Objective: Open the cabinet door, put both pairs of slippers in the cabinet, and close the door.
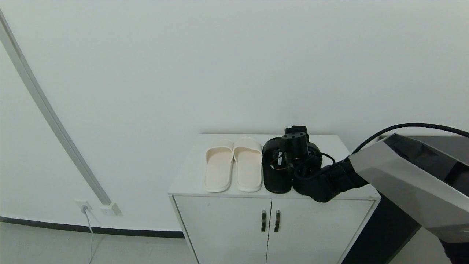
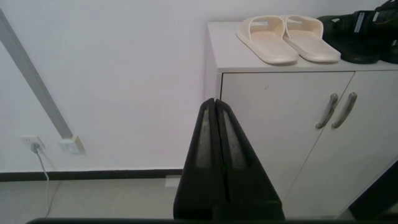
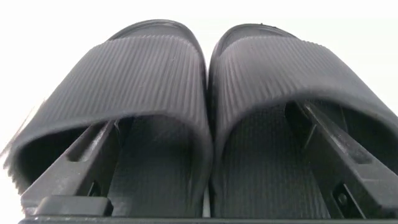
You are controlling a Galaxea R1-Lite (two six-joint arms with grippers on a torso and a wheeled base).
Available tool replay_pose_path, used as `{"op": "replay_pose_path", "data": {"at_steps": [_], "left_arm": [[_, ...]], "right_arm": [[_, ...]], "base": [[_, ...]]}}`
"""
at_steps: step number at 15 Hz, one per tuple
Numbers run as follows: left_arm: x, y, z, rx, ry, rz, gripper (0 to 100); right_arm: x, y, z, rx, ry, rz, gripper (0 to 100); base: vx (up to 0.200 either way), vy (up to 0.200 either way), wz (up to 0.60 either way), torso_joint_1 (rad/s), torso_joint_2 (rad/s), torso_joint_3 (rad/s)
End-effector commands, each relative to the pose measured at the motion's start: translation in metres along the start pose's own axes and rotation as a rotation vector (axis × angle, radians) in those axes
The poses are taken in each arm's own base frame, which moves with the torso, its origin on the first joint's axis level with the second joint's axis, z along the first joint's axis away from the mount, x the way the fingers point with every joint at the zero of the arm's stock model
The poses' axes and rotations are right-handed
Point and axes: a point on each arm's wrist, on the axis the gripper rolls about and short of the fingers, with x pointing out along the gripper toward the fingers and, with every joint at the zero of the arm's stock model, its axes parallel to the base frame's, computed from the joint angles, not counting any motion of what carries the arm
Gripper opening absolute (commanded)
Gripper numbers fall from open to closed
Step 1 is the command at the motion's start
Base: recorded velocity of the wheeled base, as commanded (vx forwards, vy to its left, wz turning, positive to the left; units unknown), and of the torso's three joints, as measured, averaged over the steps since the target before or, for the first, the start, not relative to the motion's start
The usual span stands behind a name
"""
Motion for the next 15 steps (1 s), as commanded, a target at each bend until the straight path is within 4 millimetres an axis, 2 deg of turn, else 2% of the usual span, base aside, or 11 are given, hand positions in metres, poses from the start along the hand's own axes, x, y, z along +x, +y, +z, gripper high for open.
{"op": "replay_pose_path", "data": {"at_steps": [1,8,11,15], "left_arm": [[0.0,0.0,0.0,0.0,0.001,0.0,0],[0.0,0.0,0.0,0.0,0.001,0.0,0],[0.0,0.0,0.0,0.0,0.001,-0.001,0],[0.0,0.0,0.0,0.0,0.001,0.0,0]], "right_arm": [[0.004,0.002,-0.003,0.0,-0.002,0.0,0],[0.003,0.0,-0.003,-0.005,0.003,-0.009,0],[-0.006,-0.006,0.005,-0.004,-0.001,-0.01,0],[-0.046,-0.03,0.036,-0.014,-0.011,0.008,0]], "base": [[0.0,0.0,0.0,0.0,0.0,0.0],[0.0,0.0,0.0,0.0,0.0,0.0],[0.0,0.0,0.0,0.0,0.0,0.0],[0.0,0.0,0.0,0.0,0.0,0.0]]}}
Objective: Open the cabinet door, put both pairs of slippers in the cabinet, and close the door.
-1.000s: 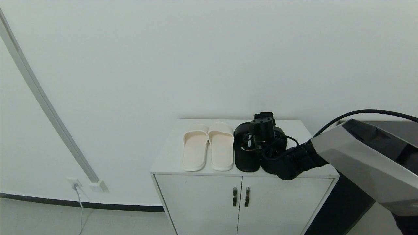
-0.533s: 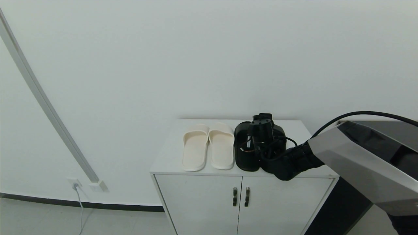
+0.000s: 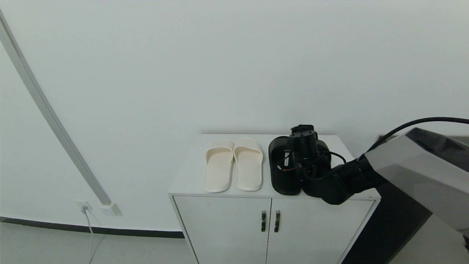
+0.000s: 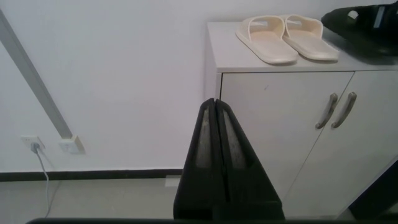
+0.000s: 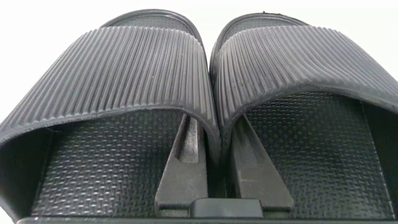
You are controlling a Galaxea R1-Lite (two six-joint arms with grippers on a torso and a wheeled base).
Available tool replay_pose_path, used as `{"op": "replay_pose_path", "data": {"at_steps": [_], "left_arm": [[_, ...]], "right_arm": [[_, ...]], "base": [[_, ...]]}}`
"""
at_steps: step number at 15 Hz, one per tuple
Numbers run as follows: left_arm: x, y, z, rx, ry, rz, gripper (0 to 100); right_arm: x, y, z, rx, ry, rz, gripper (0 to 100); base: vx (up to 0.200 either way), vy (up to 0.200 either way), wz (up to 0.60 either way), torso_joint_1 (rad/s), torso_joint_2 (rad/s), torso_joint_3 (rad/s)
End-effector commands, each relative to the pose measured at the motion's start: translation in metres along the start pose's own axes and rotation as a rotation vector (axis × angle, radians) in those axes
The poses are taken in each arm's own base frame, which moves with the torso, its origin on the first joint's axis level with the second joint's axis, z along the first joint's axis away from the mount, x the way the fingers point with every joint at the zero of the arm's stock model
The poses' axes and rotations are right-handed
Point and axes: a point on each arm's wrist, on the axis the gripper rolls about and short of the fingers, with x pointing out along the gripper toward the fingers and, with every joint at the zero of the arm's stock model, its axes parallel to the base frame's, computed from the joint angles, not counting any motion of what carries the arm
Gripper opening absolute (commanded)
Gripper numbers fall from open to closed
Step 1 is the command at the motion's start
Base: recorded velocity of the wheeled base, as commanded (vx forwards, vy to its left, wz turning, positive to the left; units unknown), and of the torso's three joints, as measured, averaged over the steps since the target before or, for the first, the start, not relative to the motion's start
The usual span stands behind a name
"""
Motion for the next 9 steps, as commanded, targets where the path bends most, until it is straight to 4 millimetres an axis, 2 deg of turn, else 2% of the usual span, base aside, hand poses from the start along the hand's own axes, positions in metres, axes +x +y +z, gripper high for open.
{"op": "replay_pose_path", "data": {"at_steps": [1,3,4,6,9], "left_arm": [[0.0,0.0,0.0,0.0,0.001,0.0,0],[0.0,0.0,0.0,0.0,0.001,0.0,0],[0.0,0.0,0.0,0.0,0.001,0.0,0],[0.0,0.0,0.0,0.001,0.001,0.002,0],[0.0,0.0,0.0,0.001,0.001,0.002,0]], "right_arm": [[-0.036,-0.02,0.029,0.016,-0.029,0.041,0],[-0.066,-0.033,0.033,0.003,-0.016,0.132,0],[-0.074,-0.037,0.032,-0.004,-0.012,0.16,0],[-0.11,-0.053,0.033,-0.047,-0.015,0.321,0],[-0.141,-0.068,0.033,-0.066,-0.024,0.482,0]], "base": [[0.0,0.0,0.0,0.0,0.0,0.0],[0.0,0.0,0.0,0.0,0.0,0.0],[0.0,0.0,0.0,0.0,0.0,0.0],[0.0,0.0,0.0,0.0,0.0,0.0],[0.0,0.0,0.0,0.0,0.0,0.0]]}}
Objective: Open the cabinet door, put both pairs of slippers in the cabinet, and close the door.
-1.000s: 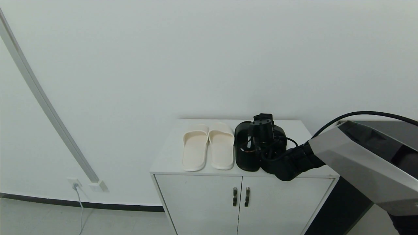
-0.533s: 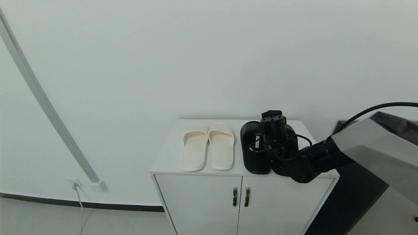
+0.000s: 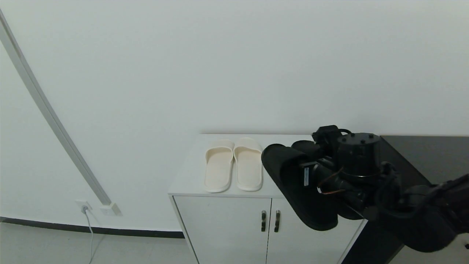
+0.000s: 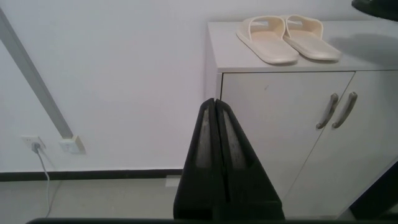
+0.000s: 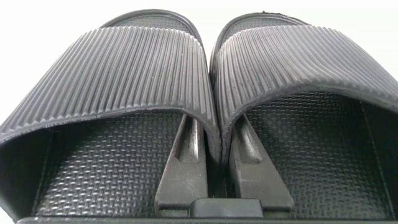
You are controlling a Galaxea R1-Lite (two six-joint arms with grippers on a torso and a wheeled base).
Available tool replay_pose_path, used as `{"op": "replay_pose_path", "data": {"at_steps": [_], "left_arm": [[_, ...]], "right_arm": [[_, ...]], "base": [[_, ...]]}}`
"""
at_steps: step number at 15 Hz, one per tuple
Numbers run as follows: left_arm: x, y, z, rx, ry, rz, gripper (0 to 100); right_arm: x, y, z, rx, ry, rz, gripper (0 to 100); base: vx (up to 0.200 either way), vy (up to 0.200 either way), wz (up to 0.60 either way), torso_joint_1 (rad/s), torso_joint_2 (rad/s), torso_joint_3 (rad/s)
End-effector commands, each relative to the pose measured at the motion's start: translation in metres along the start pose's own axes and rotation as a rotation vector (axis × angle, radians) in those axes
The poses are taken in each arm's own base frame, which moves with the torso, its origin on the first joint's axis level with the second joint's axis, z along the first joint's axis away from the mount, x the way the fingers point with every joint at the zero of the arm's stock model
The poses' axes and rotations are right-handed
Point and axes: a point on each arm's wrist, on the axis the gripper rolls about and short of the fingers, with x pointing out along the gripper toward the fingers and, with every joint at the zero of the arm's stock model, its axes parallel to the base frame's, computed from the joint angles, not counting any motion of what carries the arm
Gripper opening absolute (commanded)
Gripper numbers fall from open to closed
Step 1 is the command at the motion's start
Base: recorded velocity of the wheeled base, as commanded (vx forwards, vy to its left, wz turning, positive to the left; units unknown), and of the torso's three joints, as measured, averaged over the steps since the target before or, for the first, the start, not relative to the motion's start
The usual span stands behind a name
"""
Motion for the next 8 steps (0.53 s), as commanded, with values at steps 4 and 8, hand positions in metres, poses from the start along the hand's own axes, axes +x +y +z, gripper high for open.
{"op": "replay_pose_path", "data": {"at_steps": [4,8], "left_arm": [[0.0,0.0,0.0,0.0,0.001,0.0,0],[0.0,0.0,0.0,-0.002,0.001,0.0,0]], "right_arm": [[-0.086,-0.004,0.004,-0.044,-0.024,0.368,0],[-0.095,-0.005,-0.008,-0.087,0.018,0.449,0]], "base": [[0.0,0.0,0.0,0.0,0.0,0.0],[0.0,0.0,0.0,0.0,0.0,0.0]]}}
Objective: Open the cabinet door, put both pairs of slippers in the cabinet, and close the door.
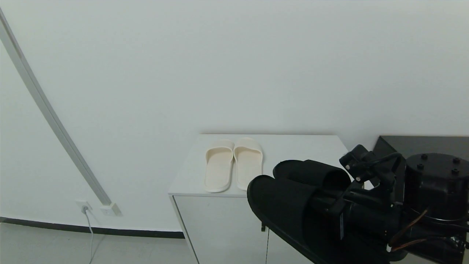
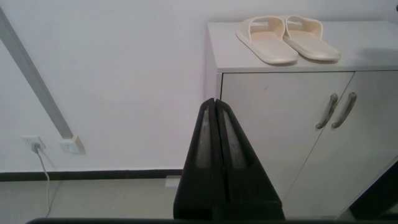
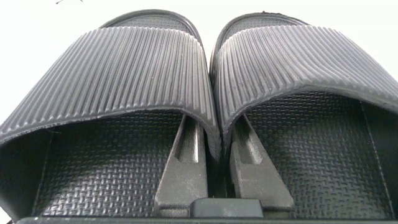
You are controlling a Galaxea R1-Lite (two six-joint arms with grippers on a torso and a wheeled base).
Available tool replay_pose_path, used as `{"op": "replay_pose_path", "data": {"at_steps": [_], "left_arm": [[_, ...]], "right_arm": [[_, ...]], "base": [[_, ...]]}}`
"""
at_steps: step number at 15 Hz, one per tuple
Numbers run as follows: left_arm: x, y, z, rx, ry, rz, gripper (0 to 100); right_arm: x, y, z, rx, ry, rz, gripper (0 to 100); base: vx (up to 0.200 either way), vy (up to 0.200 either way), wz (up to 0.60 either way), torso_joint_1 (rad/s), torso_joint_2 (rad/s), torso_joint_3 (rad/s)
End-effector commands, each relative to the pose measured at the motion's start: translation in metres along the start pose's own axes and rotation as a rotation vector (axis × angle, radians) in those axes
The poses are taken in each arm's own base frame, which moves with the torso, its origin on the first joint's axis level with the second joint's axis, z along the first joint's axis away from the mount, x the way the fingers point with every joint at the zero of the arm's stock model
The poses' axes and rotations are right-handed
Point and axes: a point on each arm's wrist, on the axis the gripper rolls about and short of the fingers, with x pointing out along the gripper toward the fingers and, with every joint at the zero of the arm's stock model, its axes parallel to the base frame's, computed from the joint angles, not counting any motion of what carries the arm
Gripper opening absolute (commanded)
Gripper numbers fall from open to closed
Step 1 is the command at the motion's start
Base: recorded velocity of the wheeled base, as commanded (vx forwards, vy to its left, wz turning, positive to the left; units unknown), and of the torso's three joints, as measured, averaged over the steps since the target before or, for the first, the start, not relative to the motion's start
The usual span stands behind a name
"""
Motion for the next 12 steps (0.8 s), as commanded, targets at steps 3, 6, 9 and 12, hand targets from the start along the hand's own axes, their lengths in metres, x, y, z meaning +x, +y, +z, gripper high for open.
{"op": "replay_pose_path", "data": {"at_steps": [3,6,9,12], "left_arm": [[0.0001,0.0,0.0,0.0,0.001,0.0,0],[0.0001,0.0,0.0,0.0,0.001,0.0,0],[0.0001,0.0,0.0,0.0,0.001,0.0,0],[0.0001,0.0,0.0,0.0,0.001,0.0,0]], "right_arm": [[-0.0059,0.004,-0.0002,-0.004,-0.006,0.018,0],[-0.0055,0.0038,-0.0033,-0.002,0.005,0.017,0],[-0.0059,0.0037,-0.0049,-0.002,0.009,0.017,0],[-0.0069,0.0036,-0.0054,-0.004,0.009,0.015,0]], "base": [[0.0,0.0,0.0,0.0,0.0,0.0],[0.0,0.0,0.0,0.0,0.0,0.0],[-0.133,0.0,0.0,0.0,0.0,0.002],[-0.2,0.0,0.0,0.007,0.01,0.002]]}}
